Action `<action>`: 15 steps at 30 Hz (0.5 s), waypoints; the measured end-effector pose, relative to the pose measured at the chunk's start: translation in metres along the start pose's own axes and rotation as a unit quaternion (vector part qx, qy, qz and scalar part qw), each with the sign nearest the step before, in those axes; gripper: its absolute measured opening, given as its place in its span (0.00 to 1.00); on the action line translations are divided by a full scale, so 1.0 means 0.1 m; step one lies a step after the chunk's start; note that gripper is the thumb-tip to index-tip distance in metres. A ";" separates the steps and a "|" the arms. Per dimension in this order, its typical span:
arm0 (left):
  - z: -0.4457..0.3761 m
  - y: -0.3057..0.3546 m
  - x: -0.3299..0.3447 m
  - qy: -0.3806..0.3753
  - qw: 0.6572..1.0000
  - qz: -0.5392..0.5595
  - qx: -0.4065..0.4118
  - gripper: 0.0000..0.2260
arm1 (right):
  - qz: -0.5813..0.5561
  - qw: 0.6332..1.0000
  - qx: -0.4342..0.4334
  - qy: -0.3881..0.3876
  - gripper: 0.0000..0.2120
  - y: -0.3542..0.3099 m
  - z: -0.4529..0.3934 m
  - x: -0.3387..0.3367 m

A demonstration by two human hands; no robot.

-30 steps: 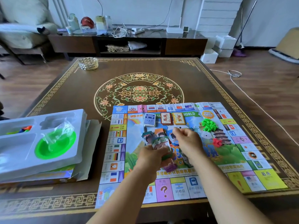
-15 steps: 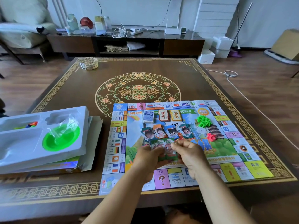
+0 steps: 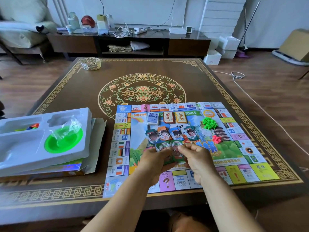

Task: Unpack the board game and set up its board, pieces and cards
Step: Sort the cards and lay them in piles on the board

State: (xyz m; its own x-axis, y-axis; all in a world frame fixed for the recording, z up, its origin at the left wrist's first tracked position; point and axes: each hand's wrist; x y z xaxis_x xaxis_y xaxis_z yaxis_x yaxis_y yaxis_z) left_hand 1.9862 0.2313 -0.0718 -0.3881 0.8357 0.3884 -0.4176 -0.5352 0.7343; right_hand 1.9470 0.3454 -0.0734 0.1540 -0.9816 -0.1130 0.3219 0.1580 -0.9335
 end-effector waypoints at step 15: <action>-0.12 -0.11 0.00 0.023 0.998 -0.057 -0.017 0.04 | 0.013 0.999 0.011 0.028 0.06 0.14 -0.04 -0.11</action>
State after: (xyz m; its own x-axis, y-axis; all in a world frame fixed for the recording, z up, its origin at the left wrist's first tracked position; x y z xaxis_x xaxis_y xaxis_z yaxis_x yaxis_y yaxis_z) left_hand 1.9815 0.2356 -0.0869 -0.3728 0.8857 0.2768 -0.4882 -0.4409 0.7532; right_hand 1.9459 0.3584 -0.0866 0.1110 -0.9814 -0.1565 0.3388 0.1854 -0.9224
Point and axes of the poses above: each hand's wrist, its own z-axis away from the middle knuckle, its own x-axis out of the palm, y = z × x, and after that the axes turned 4 degrees about -y, right-handed
